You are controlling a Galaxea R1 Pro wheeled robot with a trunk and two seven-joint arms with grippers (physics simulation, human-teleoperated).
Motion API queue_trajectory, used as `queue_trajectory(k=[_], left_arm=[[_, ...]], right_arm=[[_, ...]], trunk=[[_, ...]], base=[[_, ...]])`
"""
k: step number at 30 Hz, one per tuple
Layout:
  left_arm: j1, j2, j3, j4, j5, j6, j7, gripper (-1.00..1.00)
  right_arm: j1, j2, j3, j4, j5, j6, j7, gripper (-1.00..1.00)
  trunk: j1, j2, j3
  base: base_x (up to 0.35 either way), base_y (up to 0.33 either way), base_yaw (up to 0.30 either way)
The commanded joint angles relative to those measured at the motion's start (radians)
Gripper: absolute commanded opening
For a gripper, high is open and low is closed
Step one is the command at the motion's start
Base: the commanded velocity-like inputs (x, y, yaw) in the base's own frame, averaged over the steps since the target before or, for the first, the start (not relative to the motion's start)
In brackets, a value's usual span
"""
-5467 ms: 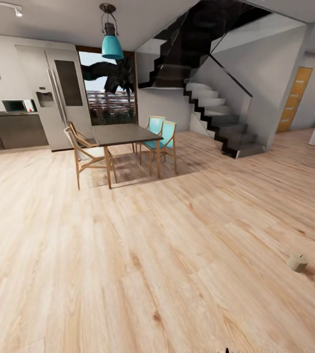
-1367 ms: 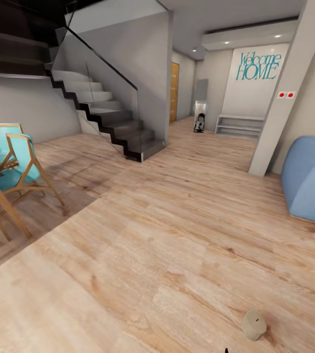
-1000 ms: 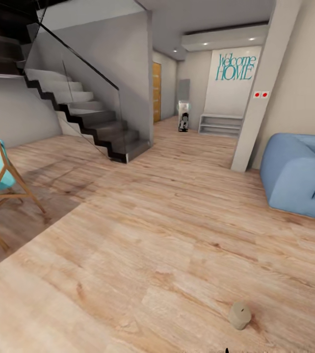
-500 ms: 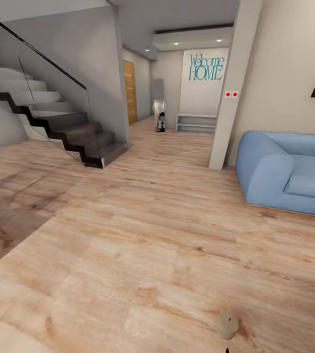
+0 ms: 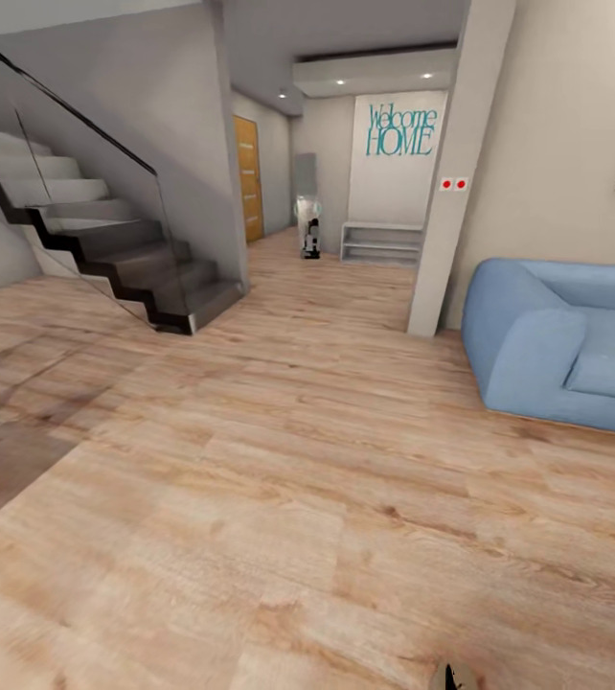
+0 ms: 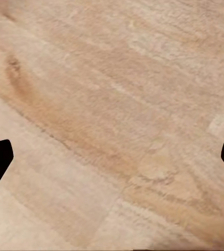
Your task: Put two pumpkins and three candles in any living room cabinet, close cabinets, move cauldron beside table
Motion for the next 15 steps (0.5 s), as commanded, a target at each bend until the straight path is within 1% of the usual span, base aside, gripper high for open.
queue_trajectory(k=[1, 3, 4, 5, 6, 7, 8, 9, 11, 12, 13, 14, 15], left_arm=[[-0.003, -0.022, -0.004, 0.018, 0.012, -0.003, 0.006, 1.00], [-0.017, -0.060, -0.003, 0.038, 0.012, -0.001, 0.013, 1.00], [-0.023, -0.069, -0.004, 0.040, 0.012, 0.000, 0.015, 1.00], [-0.038, -0.083, -0.003, 0.044, 0.012, 0.001, 0.020, 1.00], [-0.046, -0.090, -0.003, 0.045, 0.012, 0.002, 0.022, 1.00], [-0.065, -0.104, -0.003, 0.047, 0.012, 0.003, 0.026, 1.00], [-0.075, -0.112, -0.003, 0.048, 0.012, 0.005, 0.028, 1.00], [-0.097, -0.128, -0.003, 0.049, 0.012, 0.013, 0.031, 1.00], [-0.122, -0.144, -0.003, 0.050, 0.012, 0.034, 0.034, 1.00], [-0.149, -0.158, -0.004, 0.050, 0.012, 0.071, 0.039, 1.00], [-0.165, -0.163, -0.004, 0.050, 0.012, 0.095, 0.042, 1.00], [-0.198, -0.173, -0.004, 0.050, 0.012, 0.149, 0.051, 1.00], [-0.216, -0.177, -0.004, 0.050, 0.012, 0.178, 0.055, 1.00]], right_arm=[[-0.019, -0.001, 0.003, 0.002, -0.010, 0.006, 0.002, 1.00], [-0.060, -0.002, 0.003, 0.001, -0.011, 0.057, 0.002, 1.00], [-0.070, -0.003, 0.003, 0.001, -0.011, 0.076, 0.002, 1.00], [-0.090, -0.007, 0.003, -0.002, -0.011, 0.117, 0.001, 1.00], [-0.099, -0.009, 0.003, -0.005, -0.011, 0.137, 0.000, 1.00], [-0.119, -0.015, 0.003, -0.011, -0.010, 0.180, -0.003, 1.00], [-0.128, -0.018, 0.003, -0.015, -0.010, 0.201, -0.006, 1.00], [-0.145, -0.024, 0.003, -0.025, -0.010, 0.245, -0.012, 1.00], [-0.162, -0.029, 0.003, -0.037, -0.009, 0.291, -0.019, 1.00], [-0.178, -0.034, 0.003, -0.050, -0.009, 0.339, -0.028, 1.00], [-0.187, -0.036, 0.003, -0.056, -0.009, 0.363, -0.033, 1.00], [-0.203, -0.039, 0.003, -0.070, -0.009, 0.410, -0.043, 1.00], [-0.211, -0.040, 0.003, -0.078, -0.008, 0.434, -0.048, 1.00]], trunk=[[0.000, 0.000, -0.001], [0.000, 0.000, -0.001], [0.000, 0.000, -0.001], [0.000, 0.000, -0.001], [0.000, 0.000, -0.001], [0.000, 0.000, -0.001], [0.000, 0.000, -0.001], [0.000, 0.000, -0.001], [0.000, 0.000, -0.001], [0.000, 0.000, -0.001], [0.000, 0.000, -0.001], [0.000, 0.000, -0.001], [0.000, 0.000, -0.001]], base=[[0.191, -0.125, 0.000], [0.100, -0.065, 0.000], [0.063, -0.041, 0.000], [0.040, -0.026, 0.000], [0.032, -0.021, 0.000], [0.021, -0.013, 0.000], [0.016, -0.011, 0.000], [0.011, -0.007, 0.000], [0.008, -0.005, 0.000], [0.004, -0.003, 0.000], [0.003, -0.002, 0.000], [0.002, -0.001, 0.000], [0.002, -0.001, 0.000]])
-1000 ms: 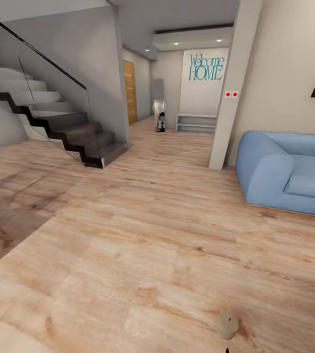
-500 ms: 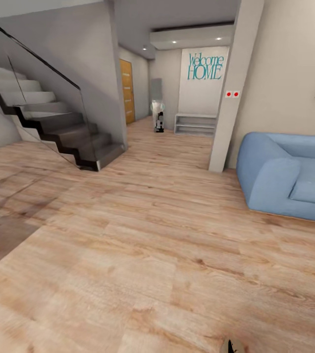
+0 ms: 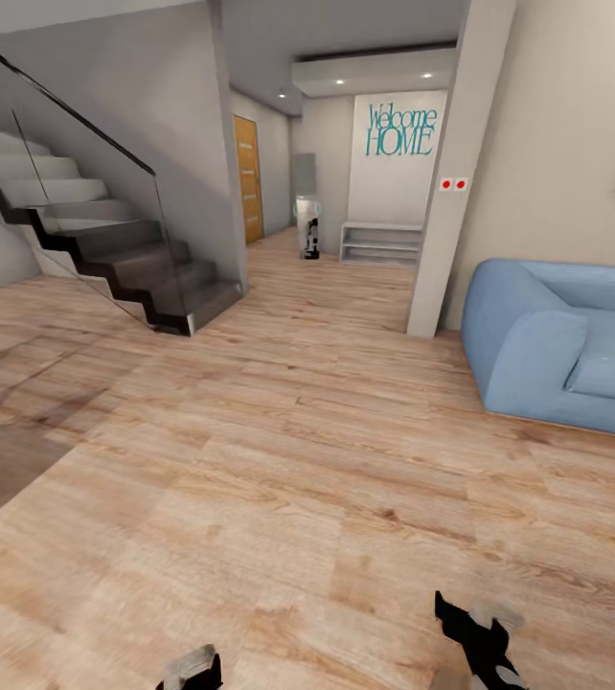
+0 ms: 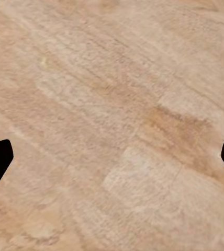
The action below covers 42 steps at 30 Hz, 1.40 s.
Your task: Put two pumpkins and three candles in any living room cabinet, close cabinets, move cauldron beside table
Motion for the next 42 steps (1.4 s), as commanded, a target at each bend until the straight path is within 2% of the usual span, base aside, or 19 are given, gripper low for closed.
queue_trajectory(k=[1, 5, 10, 14, 15, 16, 17, 19, 20, 22, 23, 25, 27, 30, 32, 38, 39, 40, 42], left_arm=[[-0.039, -0.006, -0.007, -0.002, 0.002, 0.056, 0.018, 1.00], [-0.136, -0.024, -0.007, -0.002, 0.002, 0.208, 0.031, 1.00], [-0.303, -0.045, -0.006, -0.002, 0.002, 0.491, 0.039, 1.00], [-0.385, -0.049, -0.005, -0.002, 0.002, 0.645, 0.036, 1.00], [-0.421, -0.049, -0.004, -0.002, 0.002, 0.696, 0.034, 1.00], [-0.453, -0.050, -0.002, -0.001, 0.002, 0.732, 0.032, 1.00], [-0.460, -0.049, 0.000, -0.001, 0.002, 0.739, 0.032, 1.00], [-0.465, -0.049, 0.014, -0.001, 0.002, 0.743, 0.032, 1.00], [-0.470, -0.050, 0.088, -0.002, 0.002, 0.743, 0.028, 1.00], [-0.470, -0.053, 0.098, -0.002, 0.002, 0.740, 0.028, 1.00], [-0.471, -0.085, 0.099, -0.003, 0.002, 0.663, 0.036, 1.00], [-0.471, -0.094, 0.082, -0.006, -0.002, 0.553, 0.081, 1.00], [-0.471, -0.094, 0.062, -0.055, -0.058, 0.472, 0.301, 1.00], [-0.471, -0.094, 0.057, -0.155, -0.100, 0.451, 0.493, 1.00], [-0.471, -0.094, 0.056, -0.267, -0.155, 0.428, 0.657, 1.00], [-0.471, -0.094, 0.069, -0.527, -0.329, 0.303, 0.882, 1.00], [-0.471, -0.094, 0.091, -0.591, -0.349, 0.292, 0.908, 1.00], [-0.471, -0.078, 0.164, -0.694, -0.370, 0.286, 0.930, 1.00], [-0.471, -0.008, 0.264, -0.809, -0.381, 0.301, 0.941, 1.00]], right_arm=[[-0.016, -0.002, 0.006, -0.014, -0.010, 0.042, -0.013, 1.00], [-0.060, -0.003, 0.006, -0.044, -0.010, 0.156, -0.055, 1.00], [-0.169, -0.007, 0.007, -0.059, -0.010, 0.398, -0.147, 1.00], [-0.243, -0.026, 0.006, -0.064, -0.011, 0.552, -0.187, 1.00], [-0.288, -0.035, 0.006, -0.066, -0.011, 0.651, -0.206, 1.00], [-0.348, -0.042, 0.006, -0.071, -0.012, 0.817, -0.225, 1.00], [-0.360, -0.043, 0.007, -0.072, -0.012, 0.870, -0.228, 1.00], [-0.370, -0.043, 0.008, -0.073, -0.013, 0.921, -0.230, 1.00], [-0.379, -0.040, 0.006, -0.070, -0.015, 0.956, -0.227, 1.00], [-0.380, -0.038, 0.006, -0.066, -0.016, 0.941, -0.226, 1.00], [-0.381, -0.033, 0.006, -0.061, -0.015, 0.888, -0.226, 1.00], [-0.381, -0.031, 0.006, -0.060, -0.014, 0.869, -0.226, 1.00], [-0.381, -0.031, 0.006, -0.059, -0.013, 0.859, -0.225, 1.00], [-0.381, -0.030, 0.006, -0.059, -0.012, 0.857, -0.226, 1.00], [-0.381, -0.031, 0.007, -0.059, -0.011, 0.856, -0.227, 1.00], [-0.380, -0.032, 0.008, -0.059, -0.010, 0.856, -0.227, 1.00], [-0.380, -0.031, 0.008, -0.059, -0.010, 0.856, -0.228, 1.00], [-0.380, -0.031, 0.009, -0.059, -0.010, 0.856, -0.228, 1.00], [-0.379, -0.031, 0.009, -0.059, -0.010, 0.856, -0.228, 1.00]], trunk=[[0.000, 0.000, -0.001], [0.000, 0.000, -0.001], [0.000, 0.000, -0.001], [0.000, 0.000, -0.001], [0.000, 0.000, -0.001], [0.000, 0.000, -0.001], [0.000, 0.000, -0.001], [0.000, 0.000, -0.001], [0.000, 0.000, -0.001], [0.000, 0.000, -0.001], [0.000, 0.000, -0.001], [0.000, 0.000, -0.001], [0.000, 0.000, -0.001], [0.000, 0.000, -0.001], [0.000, 0.000, -0.001], [0.000, 0.000, -0.001], [0.000, 0.000, -0.001], [0.000, 0.000, -0.001], [0.000, 0.000, -0.001]], base=[[0.001, -0.001, 0.000], [0.000, 0.000, 0.000], [0.000, 0.000, 0.000], [0.000, 0.000, 0.000], [0.000, 0.000, 0.000], [0.000, 0.000, 0.000], [0.000, 0.000, 0.000], [0.000, 0.000, 0.000], [0.000, 0.000, 0.000], [0.000, 0.000, 0.000], [0.000, 0.000, 0.000], [0.000, 0.000, 0.000], [0.000, 0.000, 0.000], [0.000, 0.000, 0.000], [0.000, 0.000, 0.000], [0.000, 0.000, 0.000], [0.000, 0.000, 0.000], [0.000, 0.000, 0.000], [0.000, 0.000, 0.000]])
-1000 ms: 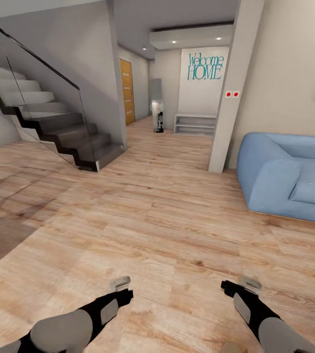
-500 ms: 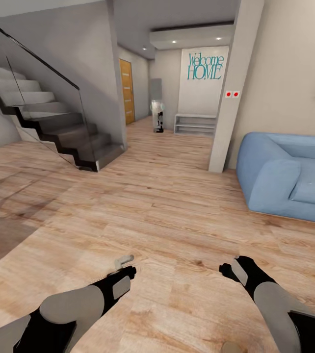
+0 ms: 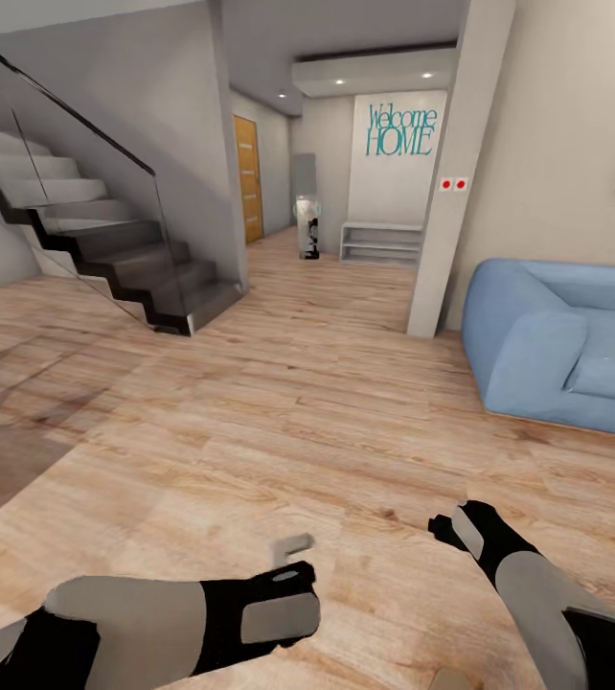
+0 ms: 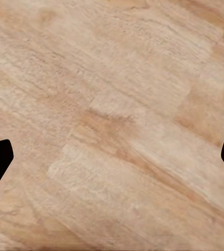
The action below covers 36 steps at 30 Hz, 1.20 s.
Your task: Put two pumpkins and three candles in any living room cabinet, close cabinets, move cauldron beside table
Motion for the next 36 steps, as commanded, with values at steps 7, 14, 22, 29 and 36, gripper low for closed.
queue_trajectory(k=[7, 14, 22, 29, 36], left_arm=[[-0.002, 0.404, 0.372, -0.470, -0.074, 0.199, 0.008, 1.00], [-0.002, 0.423, 0.386, -0.487, -0.081, 0.205, 0.015, 1.00], [-0.002, 0.446, 0.386, -0.490, -0.081, 0.202, 0.014, 1.00], [-0.002, 0.447, 0.385, -0.490, -0.081, 0.202, 0.015, 1.00], [-0.002, 0.447, 0.385, -0.490, -0.081, 0.202, 0.017, 1.00]], right_arm=[[0.000, -0.001, 0.001, -0.002, 0.001, 0.003, -0.006, 1.00], [0.001, -0.005, 0.001, 0.007, 0.040, 0.003, -0.005, 1.00], [0.001, -0.009, 0.010, 0.081, 0.098, 0.002, -0.009, 1.00], [0.001, -0.009, 0.010, 0.081, 0.097, 0.013, -0.009, 1.00], [0.001, -0.009, 0.010, 0.081, 0.097, 0.014, -0.007, 1.00]], trunk=[[0.011, -0.021, -0.010], [0.038, -0.070, -0.032], [0.069, -0.126, -0.057], [0.096, -0.175, -0.079], [0.123, -0.224, -0.101]], base=[[0.000, 0.000, 0.000], [0.000, 0.000, 0.000], [0.000, 0.000, 0.000], [0.000, 0.000, 0.000], [0.000, 0.000, 0.000]])
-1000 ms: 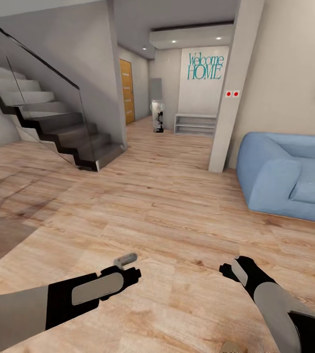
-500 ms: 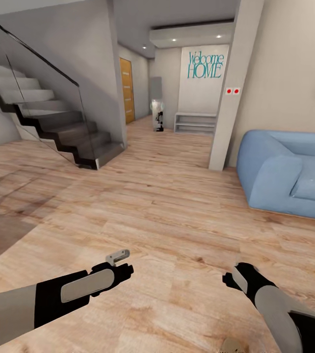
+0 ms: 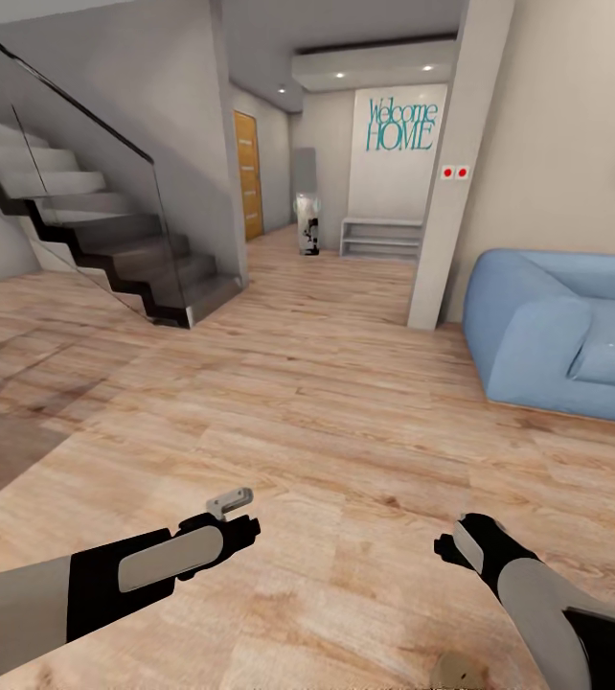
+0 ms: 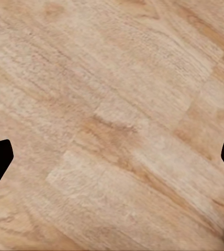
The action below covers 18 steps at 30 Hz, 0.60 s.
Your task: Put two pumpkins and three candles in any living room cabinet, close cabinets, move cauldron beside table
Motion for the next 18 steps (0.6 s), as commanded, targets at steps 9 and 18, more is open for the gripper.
queue_trajectory(k=[9, 18], left_arm=[[-0.002, 0.051, -0.002, -0.132, 0.006, -0.109, -0.003, 1.00], [-0.002, 0.140, -0.005, -0.290, 0.007, -0.122, -0.004, 1.00]], right_arm=[[0.000, 0.001, -0.001, -0.002, -0.003, 0.003, -0.005, 1.00], [0.000, 0.001, -0.001, -0.002, -0.003, 0.003, -0.005, 1.00]], trunk=[[0.034, -0.064, -0.029], [0.069, -0.127, -0.057]], base=[[0.000, 0.000, 0.000], [0.000, 0.000, 0.000]])
